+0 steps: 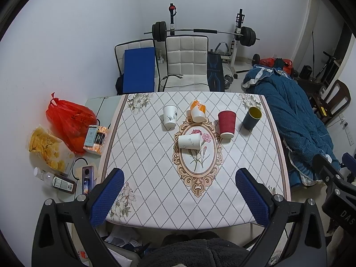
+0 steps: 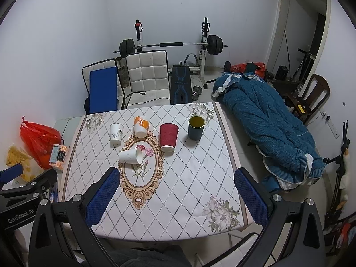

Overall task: Flip cup upside down
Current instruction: 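Move the right tool toward the upright red ribbed paper cup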

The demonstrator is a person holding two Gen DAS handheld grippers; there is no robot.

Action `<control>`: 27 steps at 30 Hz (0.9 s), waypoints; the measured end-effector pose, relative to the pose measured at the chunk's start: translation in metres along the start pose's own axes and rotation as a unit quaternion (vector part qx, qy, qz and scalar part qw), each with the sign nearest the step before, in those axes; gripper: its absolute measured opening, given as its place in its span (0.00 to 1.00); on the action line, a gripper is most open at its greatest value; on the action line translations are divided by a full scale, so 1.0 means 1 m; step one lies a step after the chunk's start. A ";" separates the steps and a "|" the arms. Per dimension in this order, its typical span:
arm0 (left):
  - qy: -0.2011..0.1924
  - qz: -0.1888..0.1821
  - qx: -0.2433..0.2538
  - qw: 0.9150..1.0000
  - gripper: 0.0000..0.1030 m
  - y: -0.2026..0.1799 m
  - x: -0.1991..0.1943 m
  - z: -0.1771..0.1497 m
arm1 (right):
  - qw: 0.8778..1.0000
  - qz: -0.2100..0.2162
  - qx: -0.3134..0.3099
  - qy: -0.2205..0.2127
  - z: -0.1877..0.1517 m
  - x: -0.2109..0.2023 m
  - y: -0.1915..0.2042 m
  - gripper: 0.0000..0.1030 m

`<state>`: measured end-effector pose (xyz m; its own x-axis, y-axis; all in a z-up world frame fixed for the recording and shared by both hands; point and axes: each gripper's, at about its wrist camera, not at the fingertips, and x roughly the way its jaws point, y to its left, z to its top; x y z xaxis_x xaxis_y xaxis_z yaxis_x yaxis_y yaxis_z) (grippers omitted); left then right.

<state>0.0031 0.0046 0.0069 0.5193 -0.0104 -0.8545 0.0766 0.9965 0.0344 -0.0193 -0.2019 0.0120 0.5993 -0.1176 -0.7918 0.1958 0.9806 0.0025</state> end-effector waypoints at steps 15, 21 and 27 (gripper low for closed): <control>0.033 0.001 0.017 0.999 1.00 0.002 0.056 -0.009 | 0.998 -0.018 0.012 0.057 -0.023 0.051 -0.001 1.00; 0.070 0.005 0.028 0.997 1.00 0.007 0.111 -0.017 | 0.992 -0.031 0.023 0.120 -0.056 0.120 -0.007 1.00; 0.121 0.011 0.029 0.992 1.00 -0.005 0.164 -0.022 | 0.982 -0.034 0.026 0.182 -0.094 0.188 -0.023 1.00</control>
<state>0.0693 0.0000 -0.1442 0.3033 0.0394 -0.9521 0.1192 0.9897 0.0789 0.0161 -0.2314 -0.1948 0.2680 -0.1092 -0.9572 0.2708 0.9620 -0.0339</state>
